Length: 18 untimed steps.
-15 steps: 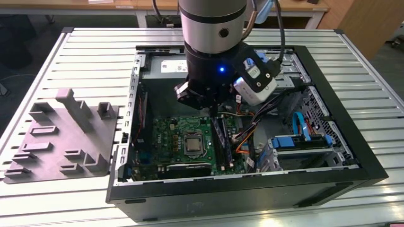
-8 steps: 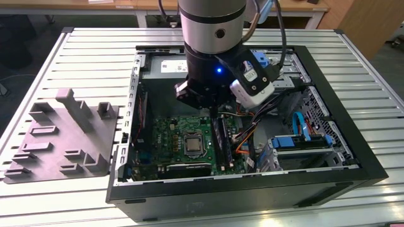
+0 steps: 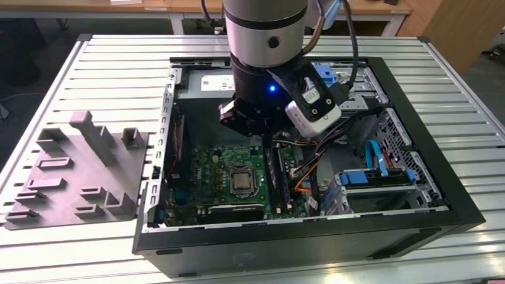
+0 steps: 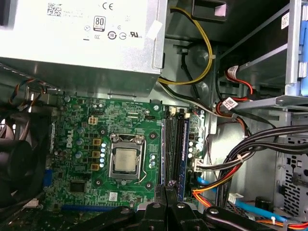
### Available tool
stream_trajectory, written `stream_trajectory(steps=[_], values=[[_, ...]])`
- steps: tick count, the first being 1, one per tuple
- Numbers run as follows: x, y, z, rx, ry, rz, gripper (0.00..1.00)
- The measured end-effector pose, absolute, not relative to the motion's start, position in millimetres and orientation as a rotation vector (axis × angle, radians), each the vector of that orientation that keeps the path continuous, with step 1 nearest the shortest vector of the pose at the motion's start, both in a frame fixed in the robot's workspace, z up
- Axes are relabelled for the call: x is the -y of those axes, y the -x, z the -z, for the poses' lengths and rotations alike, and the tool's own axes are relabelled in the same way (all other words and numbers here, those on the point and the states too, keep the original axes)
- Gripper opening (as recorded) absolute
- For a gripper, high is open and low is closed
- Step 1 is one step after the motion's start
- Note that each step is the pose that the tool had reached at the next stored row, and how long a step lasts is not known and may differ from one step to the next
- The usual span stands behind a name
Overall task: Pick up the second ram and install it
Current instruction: 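Insert the second ram into the second slot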
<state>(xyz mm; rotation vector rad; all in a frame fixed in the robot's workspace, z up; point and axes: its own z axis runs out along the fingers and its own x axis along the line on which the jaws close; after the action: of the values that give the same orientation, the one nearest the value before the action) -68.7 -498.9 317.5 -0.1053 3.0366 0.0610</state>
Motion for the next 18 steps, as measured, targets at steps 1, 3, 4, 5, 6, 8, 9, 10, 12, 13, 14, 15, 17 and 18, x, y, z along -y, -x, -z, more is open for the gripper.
stream_trajectory(steps=[1, 3, 4, 5, 6, 8, 9, 10, 12, 13, 14, 15, 17, 18], values=[[498.9, 68.7, -317.5, -3.037, 0.105, -0.061, 0.11], [498.8, 68.6, -317.3, -3.043, 0.105, -0.062, 0.11], [498.9, 68.4, -317.1, -3.057, 0.105, -0.063, 0.11], [498.9, 68.0, -317.0, -3.071, 0.105, -0.064, 0.11], [498.9, 67.7, -316.9, -3.084, 0.105, -0.065, 0.11], [499.0, 67.7, -317.0, -3.089, 0.105, -0.065, 0.11], [499.0, 67.7, -317.0, -3.09, 0.105, -0.065, 0.11], [498.9, 67.6, -317.0, -3.091, 0.105, -0.065, 0.11], [498.8, 67.5, -316.5, -3.091, 0.093, -0.065, 0.11], [498.9, 67.4, -316.2, -3.091, 0.084, -0.065, 0.11], [498.9, 67.4, -315.7, -3.091, 0.077, -0.064, 0.11], [498.9, 67.4, -314.9, -3.091, 0.075, -0.065, 0.11], [498.9, 67.4, -312.8, -3.091, 0.074, -0.065, 0.11], [498.9, 67.4, -311.7, -3.091, 0.074, -0.065, 0.11]])
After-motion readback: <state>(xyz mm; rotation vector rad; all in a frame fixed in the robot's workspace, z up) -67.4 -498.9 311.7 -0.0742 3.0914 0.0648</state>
